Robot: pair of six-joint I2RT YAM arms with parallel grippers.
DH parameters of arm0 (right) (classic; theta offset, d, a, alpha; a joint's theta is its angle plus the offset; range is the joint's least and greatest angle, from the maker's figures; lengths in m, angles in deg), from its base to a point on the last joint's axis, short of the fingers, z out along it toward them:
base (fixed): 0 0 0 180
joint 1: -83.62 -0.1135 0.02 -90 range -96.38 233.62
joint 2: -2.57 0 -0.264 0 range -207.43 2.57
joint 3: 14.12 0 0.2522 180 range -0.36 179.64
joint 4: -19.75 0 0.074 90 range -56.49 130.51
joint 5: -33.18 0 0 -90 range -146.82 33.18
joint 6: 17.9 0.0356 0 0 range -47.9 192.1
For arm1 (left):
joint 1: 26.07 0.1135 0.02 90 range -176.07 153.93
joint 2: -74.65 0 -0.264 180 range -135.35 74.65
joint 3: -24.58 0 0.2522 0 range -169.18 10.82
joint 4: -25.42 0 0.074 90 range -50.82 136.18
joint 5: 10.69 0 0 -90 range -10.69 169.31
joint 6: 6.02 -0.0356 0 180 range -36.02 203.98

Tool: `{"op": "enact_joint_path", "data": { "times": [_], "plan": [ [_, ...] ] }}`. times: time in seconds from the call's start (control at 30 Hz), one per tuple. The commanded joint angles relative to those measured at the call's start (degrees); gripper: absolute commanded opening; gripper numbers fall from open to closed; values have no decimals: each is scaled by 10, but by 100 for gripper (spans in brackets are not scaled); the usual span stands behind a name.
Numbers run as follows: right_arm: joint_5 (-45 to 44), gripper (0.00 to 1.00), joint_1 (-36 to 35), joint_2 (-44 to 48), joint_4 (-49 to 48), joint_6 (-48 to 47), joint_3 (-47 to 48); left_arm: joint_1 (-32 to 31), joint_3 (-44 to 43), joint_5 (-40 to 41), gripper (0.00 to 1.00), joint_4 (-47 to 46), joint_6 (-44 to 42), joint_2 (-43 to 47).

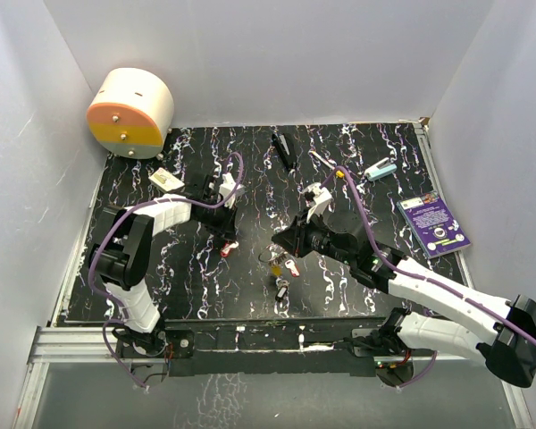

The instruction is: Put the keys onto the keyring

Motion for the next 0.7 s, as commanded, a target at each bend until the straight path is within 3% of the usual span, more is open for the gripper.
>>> {"op": "enact_joint_path", "data": {
  "times": [0.0, 0.03, 0.07, 0.43, 0.67],
  "plan": [
    [-2, 8, -3, 6, -38, -4, 21, 0, 2, 4, 13, 18, -3, 29],
    [0, 8, -3, 6, -39, -3, 20, 0, 1, 4, 2, 21, -4, 27],
    [1, 8, -3, 6, -39, -3, 20, 0, 0, 4, 0, 22, -5, 26],
    [-3, 8, -3, 13, -39, -5, 17, 0, -22, -4, 0, 50, 3, 52],
    [10, 8, -4, 2, -61, -13, 23, 0, -168, -101, 0, 173, 80, 48]
  ]
}}
